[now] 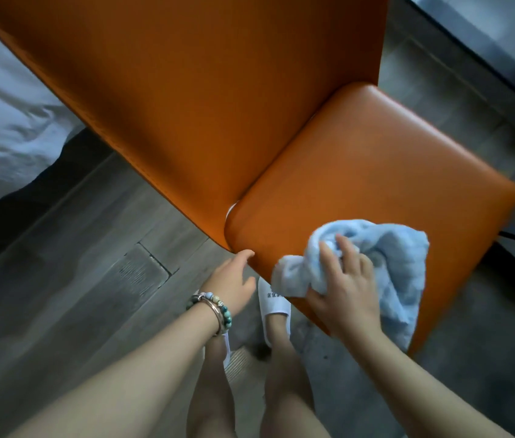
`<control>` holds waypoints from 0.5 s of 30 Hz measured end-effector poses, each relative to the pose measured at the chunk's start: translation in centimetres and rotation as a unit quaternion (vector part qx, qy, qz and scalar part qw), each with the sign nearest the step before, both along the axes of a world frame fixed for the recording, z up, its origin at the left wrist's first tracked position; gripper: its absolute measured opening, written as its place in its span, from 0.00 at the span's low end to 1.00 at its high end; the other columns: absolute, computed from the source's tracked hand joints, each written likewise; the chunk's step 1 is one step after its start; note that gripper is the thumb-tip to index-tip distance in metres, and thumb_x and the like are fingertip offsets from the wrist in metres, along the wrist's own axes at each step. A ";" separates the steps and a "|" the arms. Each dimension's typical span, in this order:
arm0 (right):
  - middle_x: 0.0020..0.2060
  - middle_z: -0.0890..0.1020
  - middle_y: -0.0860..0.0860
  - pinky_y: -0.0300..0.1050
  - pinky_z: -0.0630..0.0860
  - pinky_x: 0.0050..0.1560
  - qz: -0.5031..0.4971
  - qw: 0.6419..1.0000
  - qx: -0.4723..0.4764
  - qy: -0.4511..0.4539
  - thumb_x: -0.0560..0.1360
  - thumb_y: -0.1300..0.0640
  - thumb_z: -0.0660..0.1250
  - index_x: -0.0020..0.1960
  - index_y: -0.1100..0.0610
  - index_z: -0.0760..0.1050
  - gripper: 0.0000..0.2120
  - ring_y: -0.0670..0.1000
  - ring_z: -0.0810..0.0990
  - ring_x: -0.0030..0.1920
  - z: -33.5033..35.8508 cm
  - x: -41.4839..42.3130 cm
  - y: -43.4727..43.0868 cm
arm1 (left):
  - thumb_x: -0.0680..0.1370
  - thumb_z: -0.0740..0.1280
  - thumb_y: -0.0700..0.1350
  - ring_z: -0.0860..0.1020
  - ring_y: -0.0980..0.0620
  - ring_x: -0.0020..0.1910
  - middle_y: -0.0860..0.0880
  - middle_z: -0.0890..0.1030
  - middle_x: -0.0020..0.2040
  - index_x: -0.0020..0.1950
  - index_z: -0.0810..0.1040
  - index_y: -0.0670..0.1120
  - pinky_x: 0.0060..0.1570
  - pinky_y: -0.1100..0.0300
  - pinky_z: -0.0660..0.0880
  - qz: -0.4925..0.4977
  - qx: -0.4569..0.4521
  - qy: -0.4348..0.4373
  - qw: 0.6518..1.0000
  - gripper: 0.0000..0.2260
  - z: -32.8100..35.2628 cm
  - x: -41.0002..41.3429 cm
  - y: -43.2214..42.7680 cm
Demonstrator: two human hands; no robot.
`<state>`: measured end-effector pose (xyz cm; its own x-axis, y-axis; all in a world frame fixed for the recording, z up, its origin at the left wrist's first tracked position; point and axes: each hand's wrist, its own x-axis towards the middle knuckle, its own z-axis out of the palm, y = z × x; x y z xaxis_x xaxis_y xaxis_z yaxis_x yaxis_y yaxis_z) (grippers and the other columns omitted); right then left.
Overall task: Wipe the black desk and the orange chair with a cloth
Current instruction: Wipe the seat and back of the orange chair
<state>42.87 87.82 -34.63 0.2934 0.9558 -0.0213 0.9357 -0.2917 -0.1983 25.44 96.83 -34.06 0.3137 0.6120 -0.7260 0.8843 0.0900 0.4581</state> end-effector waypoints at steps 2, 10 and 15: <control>0.61 0.76 0.56 0.63 0.72 0.51 0.076 0.995 -0.063 -0.025 0.54 0.47 0.76 0.64 0.47 0.68 0.39 0.62 0.76 0.54 -0.9 -0.8 1.0 | 0.79 0.60 0.45 0.72 0.49 0.62 0.50 0.69 0.69 0.73 0.61 0.52 0.53 0.58 0.70 -0.021 0.018 0.001 1.000 0.22 0.2 0.9 0.0; 0.56 0.79 0.56 0.55 0.73 0.37 -0.006 0.990 -0.143 0.019 0.52 0.53 0.80 0.59 0.46 0.71 0.38 0.62 0.72 0.49 -2.6 8.1 -5.3 | 0.79 0.59 0.45 0.75 0.52 0.57 0.50 0.67 0.70 0.73 0.60 0.52 0.53 0.59 0.74 -0.058 0.003 0.010 0.998 0.22 -0.4 2.9 1.2; 0.68 0.63 0.53 0.55 0.70 0.53 -0.379 0.911 -0.134 0.089 0.72 0.59 0.66 0.65 0.47 0.69 0.23 0.63 0.64 0.62 -1.0 11.8 -6.0 | 0.79 0.59 0.46 0.74 0.51 0.60 0.49 0.67 0.70 0.73 0.61 0.52 0.57 0.55 0.75 -0.061 -0.014 0.021 0.998 0.22 0.8 4.4 1.9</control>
<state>54.68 81.83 -35.63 0.8361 0.4338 -0.3356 0.4053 -0.9010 -0.1548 29.87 98.74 -33.22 0.3533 0.5497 -0.7570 0.9081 -0.0070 0.4187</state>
